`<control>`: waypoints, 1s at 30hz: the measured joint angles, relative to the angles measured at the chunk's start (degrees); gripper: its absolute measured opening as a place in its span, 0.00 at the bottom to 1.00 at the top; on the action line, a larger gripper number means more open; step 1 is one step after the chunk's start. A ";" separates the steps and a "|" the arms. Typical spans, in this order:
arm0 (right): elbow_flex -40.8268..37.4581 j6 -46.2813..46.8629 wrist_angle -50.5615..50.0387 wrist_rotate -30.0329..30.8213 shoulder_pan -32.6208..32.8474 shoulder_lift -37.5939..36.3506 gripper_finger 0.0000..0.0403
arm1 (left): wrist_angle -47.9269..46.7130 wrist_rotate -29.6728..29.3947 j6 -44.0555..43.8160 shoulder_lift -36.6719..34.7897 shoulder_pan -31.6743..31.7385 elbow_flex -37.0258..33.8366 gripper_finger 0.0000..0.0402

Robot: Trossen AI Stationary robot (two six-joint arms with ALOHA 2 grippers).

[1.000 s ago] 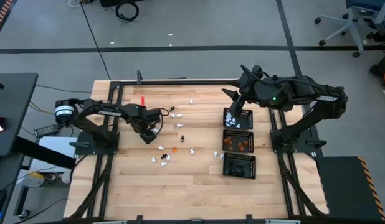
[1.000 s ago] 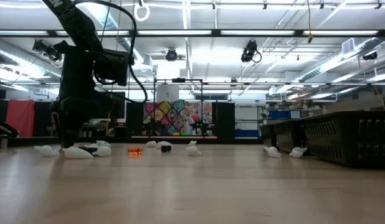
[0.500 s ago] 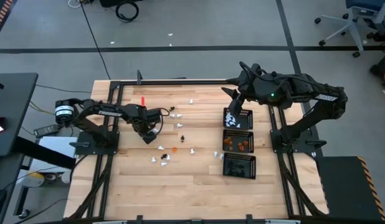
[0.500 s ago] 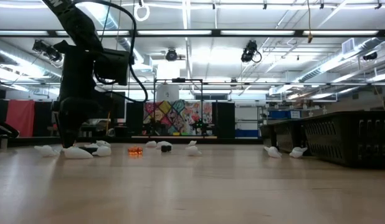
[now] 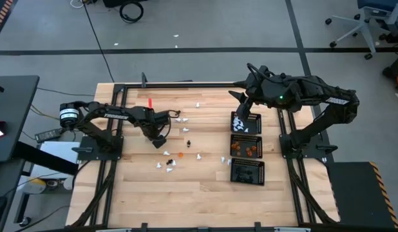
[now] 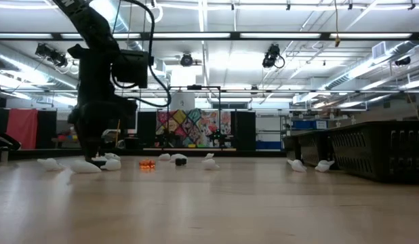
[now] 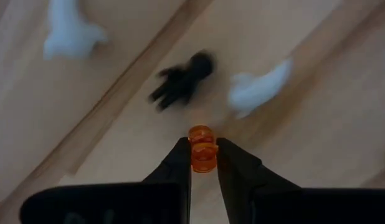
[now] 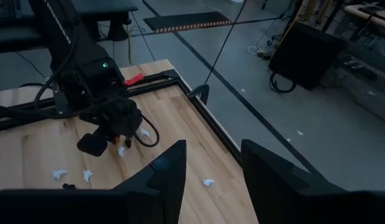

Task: Sort Halloween decoration
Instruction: Put the orange pumpkin toy into the center black bin

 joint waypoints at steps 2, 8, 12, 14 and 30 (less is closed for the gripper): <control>0.00 -0.49 0.00 0.00 -0.02 0.00 0.39 | 1.18 1.33 -0.05 -0.01 -0.01 0.42 0.13; 0.00 -0.86 0.00 -0.33 -0.02 0.00 0.39 | 8.90 4.21 -2.10 -0.02 -0.01 1.42 0.13; 0.00 -1.08 0.00 -0.39 -0.02 0.00 0.39 | 15.03 6.95 -3.77 -0.12 -0.01 1.64 0.13; 0.01 -1.24 0.00 -0.38 -0.04 0.00 0.39 | 18.02 7.94 -5.30 -0.13 -0.01 1.64 0.13; 0.02 -2.84 -3.79 -0.76 -0.37 -0.32 0.39 | 39.81 20.73 -18.98 7.36 -5.75 7.93 0.13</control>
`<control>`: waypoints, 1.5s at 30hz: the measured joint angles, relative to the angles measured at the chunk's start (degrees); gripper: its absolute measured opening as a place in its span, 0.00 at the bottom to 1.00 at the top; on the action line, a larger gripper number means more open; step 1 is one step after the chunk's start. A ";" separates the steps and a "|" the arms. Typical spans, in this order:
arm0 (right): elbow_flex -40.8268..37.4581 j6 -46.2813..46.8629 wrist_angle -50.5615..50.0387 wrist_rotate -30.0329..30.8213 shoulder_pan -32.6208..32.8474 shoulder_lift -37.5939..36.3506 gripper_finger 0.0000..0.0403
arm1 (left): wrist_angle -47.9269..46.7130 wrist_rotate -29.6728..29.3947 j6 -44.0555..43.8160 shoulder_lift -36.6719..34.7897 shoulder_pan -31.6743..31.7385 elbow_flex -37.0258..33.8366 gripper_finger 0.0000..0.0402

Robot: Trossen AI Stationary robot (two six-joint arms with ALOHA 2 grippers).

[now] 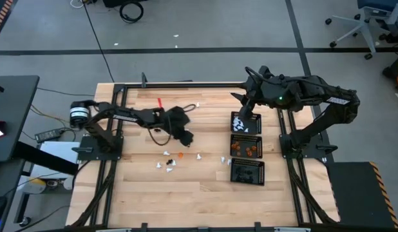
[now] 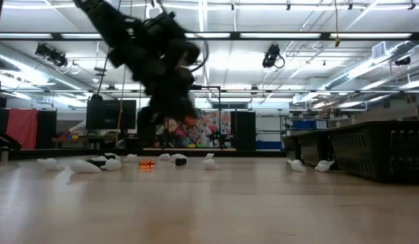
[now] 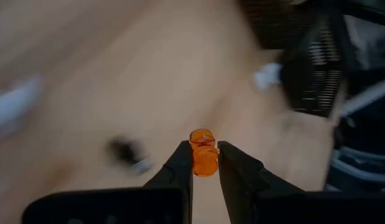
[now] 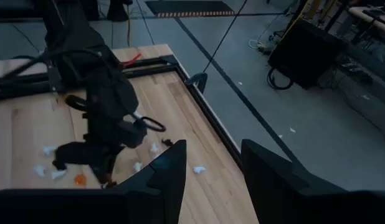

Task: Sort Halloween decoration
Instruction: Put the orange pumpkin toy into the center black bin, then put the white ghost toy into the top black bin

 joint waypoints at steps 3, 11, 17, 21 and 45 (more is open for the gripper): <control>0.02 1.33 -1.53 -1.20 -0.11 -0.57 0.39 | -0.06 0.00 -0.01 4.58 -2.55 6.96 0.13; 0.04 4.19 -1.87 -4.72 1.21 -1.19 0.39 | -0.71 -2.07 -0.32 21.73 -6.11 30.99 0.13; 0.04 4.28 -2.02 -4.75 2.86 -1.19 0.39 | -6.02 -4.57 -0.29 34.66 -7.66 49.89 0.13; 0.04 4.60 -2.00 -4.99 3.88 -1.25 0.39 | -12.78 -6.11 0.19 41.02 -8.32 60.52 0.13; 0.02 6.65 -4.31 -5.16 4.35 -1.45 0.39 | -26.37 -23.14 24.70 39.64 -14.62 66.86 0.36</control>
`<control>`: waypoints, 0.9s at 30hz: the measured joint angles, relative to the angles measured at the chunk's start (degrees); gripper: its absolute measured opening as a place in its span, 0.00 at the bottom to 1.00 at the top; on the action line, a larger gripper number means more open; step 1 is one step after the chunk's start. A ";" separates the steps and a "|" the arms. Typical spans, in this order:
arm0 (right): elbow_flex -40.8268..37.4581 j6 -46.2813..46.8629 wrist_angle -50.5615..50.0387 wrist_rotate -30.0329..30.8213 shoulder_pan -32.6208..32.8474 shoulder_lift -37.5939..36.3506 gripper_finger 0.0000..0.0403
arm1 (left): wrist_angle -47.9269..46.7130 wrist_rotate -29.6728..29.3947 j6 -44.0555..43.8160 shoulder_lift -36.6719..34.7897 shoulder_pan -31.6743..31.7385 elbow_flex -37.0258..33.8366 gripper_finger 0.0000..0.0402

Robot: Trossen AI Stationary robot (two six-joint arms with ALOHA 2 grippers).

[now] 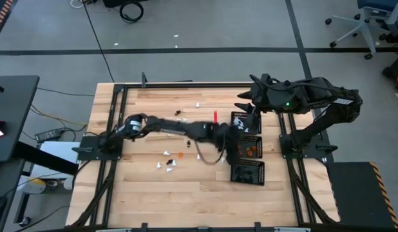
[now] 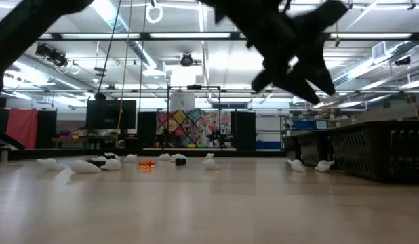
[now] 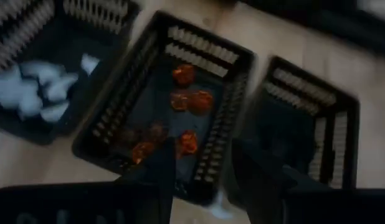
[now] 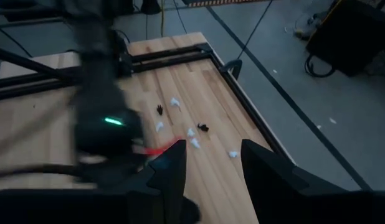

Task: Sort Halloween decoration
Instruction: Put the white ghost toy into the top black bin

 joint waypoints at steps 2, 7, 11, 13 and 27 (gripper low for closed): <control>0.00 1.47 -1.68 -0.01 0.12 0.00 0.39 | -2.17 -2.86 5.50 -0.65 -2.45 0.00 0.35; -0.02 3.90 -4.59 1.29 1.90 0.00 0.39 | -4.22 -0.69 11.79 -0.76 -5.26 -0.07 0.35; -0.02 4.69 -5.43 3.04 3.52 0.00 0.39 | -4.86 -0.66 13.39 -0.95 -5.27 -0.11 0.35; -0.02 5.49 -5.70 3.21 4.03 0.00 0.39 | -4.79 -0.66 14.19 -2.10 -5.24 -0.22 0.35; -0.02 6.00 -6.45 6.01 5.25 0.00 0.39 | -22.37 -0.22 20.76 -4.71 -8.28 -0.17 0.35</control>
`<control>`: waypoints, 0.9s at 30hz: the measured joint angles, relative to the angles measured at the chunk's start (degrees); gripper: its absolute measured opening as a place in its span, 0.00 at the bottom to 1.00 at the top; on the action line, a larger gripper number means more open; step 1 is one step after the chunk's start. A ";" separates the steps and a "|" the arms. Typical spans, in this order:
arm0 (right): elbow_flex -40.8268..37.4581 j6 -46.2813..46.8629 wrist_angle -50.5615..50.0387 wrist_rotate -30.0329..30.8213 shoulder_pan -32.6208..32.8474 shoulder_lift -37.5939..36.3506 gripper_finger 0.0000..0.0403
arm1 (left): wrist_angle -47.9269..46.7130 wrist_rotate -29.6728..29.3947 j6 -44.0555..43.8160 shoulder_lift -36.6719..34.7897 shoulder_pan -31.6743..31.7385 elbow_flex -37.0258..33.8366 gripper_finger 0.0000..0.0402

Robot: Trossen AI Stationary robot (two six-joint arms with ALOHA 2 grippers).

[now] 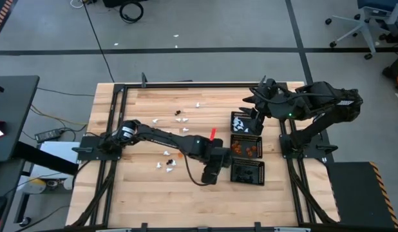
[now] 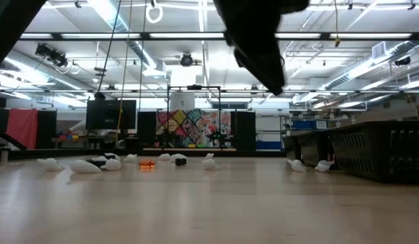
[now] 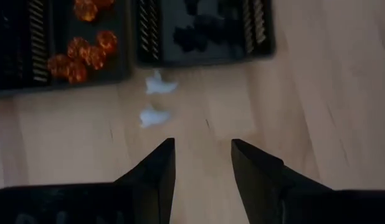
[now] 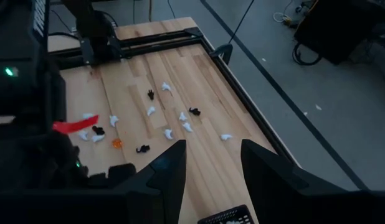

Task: Sort Halloween decoration
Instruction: Put the white ghost toy into the top black bin

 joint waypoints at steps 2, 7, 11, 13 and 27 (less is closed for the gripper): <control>0.00 -0.04 -0.02 0.00 0.02 0.00 0.39 | -3.16 0.15 0.42 -1.22 -0.28 0.02 0.35; 0.00 -0.48 0.06 0.02 0.00 0.02 0.39 | -6.94 0.19 0.71 -7.09 -0.26 -6.92 0.35; 0.00 -0.50 0.71 0.11 0.00 0.02 0.39 | -2.38 0.17 -3.39 -17.68 -0.26 -22.28 0.35; 0.00 -0.52 1.33 0.23 0.00 0.02 0.39 | 1.20 0.19 -4.95 -23.09 -0.48 -29.94 0.35; 0.00 -0.52 3.67 3.06 0.00 0.11 0.39 | 27.54 -0.94 -13.21 -33.47 2.08 -60.06 0.42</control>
